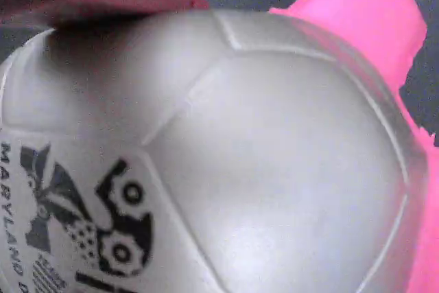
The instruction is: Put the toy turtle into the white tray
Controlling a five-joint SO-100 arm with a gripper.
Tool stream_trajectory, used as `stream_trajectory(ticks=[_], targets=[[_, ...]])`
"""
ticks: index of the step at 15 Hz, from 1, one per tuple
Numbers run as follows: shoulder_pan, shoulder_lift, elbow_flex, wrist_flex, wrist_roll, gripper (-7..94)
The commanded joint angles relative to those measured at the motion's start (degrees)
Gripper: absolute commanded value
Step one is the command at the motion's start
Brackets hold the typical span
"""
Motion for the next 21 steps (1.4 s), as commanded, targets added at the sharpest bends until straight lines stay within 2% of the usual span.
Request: stream_trajectory(ticks=[1,4,7,14,21], targets=[[-16.26,5.1,-8.44,-0.26,1.67,0],[-30.5,0.53,-13.71,-5.19,-1.05,0],[-37.97,-8.17,-19.07,-10.55,-6.33,0],[-44.21,-30.59,-28.74,-13.45,-16.08,0],[-47.64,-37.35,-32.96,-6.59,-18.72,0]])
